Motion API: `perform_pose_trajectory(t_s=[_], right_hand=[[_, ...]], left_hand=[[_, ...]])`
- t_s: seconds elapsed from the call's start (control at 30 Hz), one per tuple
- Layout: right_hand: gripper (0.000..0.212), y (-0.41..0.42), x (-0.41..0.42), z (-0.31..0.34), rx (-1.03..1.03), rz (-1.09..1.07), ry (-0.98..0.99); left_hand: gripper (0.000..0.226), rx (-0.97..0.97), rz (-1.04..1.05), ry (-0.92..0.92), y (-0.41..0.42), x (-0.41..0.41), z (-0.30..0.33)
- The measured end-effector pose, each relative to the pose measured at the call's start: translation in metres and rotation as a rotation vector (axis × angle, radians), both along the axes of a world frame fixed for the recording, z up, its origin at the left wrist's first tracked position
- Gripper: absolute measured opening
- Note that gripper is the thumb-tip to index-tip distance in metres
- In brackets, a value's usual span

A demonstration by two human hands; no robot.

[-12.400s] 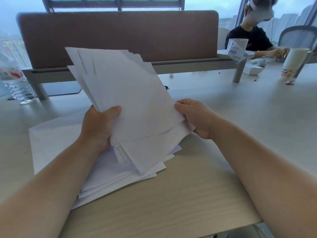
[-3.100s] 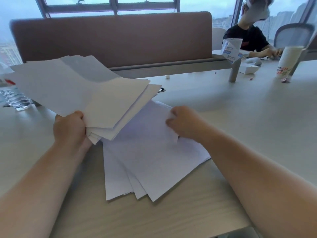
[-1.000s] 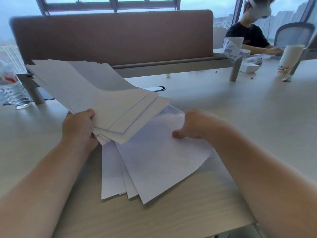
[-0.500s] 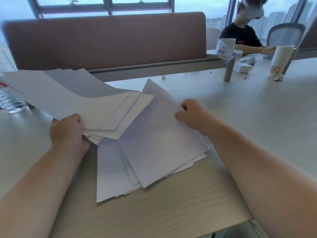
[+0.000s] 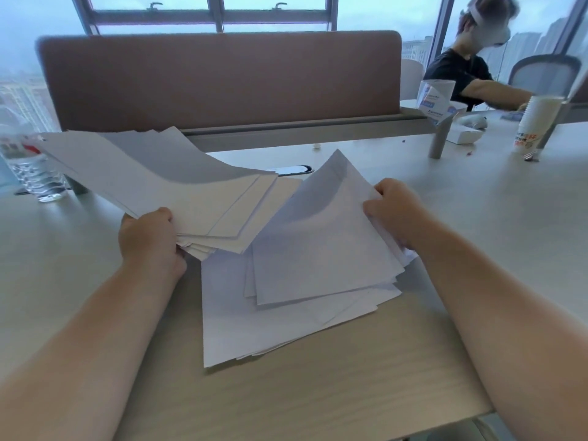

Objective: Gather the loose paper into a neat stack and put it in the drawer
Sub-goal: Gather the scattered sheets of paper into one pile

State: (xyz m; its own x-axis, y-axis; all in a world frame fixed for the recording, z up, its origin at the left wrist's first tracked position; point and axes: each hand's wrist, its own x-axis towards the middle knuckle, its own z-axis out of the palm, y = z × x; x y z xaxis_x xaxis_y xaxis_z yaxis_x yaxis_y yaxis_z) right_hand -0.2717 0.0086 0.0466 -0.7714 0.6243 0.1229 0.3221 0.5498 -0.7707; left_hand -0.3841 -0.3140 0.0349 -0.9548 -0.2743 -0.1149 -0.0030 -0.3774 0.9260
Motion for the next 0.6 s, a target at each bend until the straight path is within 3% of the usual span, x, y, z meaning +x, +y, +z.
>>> perform_pose_trajectory(t_s=[0.17, 0.3, 0.5, 0.6], right_hand=[[0.016, 0.009, 0.001, -0.004, 0.365, -0.048, 0.156], [0.020, 0.007, 0.007, 0.005, 0.447, -0.136, 0.409], [0.020, 0.015, 0.011, 0.022, -0.097, -0.444, 0.805], [0.026, 0.025, 0.007, 0.023, -0.510, -0.503, 0.936]], left_hand=[[0.023, -0.055, -0.021, 0.056, 0.006, 0.005, 0.004], [0.028, -0.077, -0.057, 0.103, 0.009, 0.006, 0.003], [0.028, -0.109, -0.120, 0.088, 0.009, 0.009, 0.005], [0.023, -0.185, -0.164, 0.091, 0.012, 0.012, 0.005]])
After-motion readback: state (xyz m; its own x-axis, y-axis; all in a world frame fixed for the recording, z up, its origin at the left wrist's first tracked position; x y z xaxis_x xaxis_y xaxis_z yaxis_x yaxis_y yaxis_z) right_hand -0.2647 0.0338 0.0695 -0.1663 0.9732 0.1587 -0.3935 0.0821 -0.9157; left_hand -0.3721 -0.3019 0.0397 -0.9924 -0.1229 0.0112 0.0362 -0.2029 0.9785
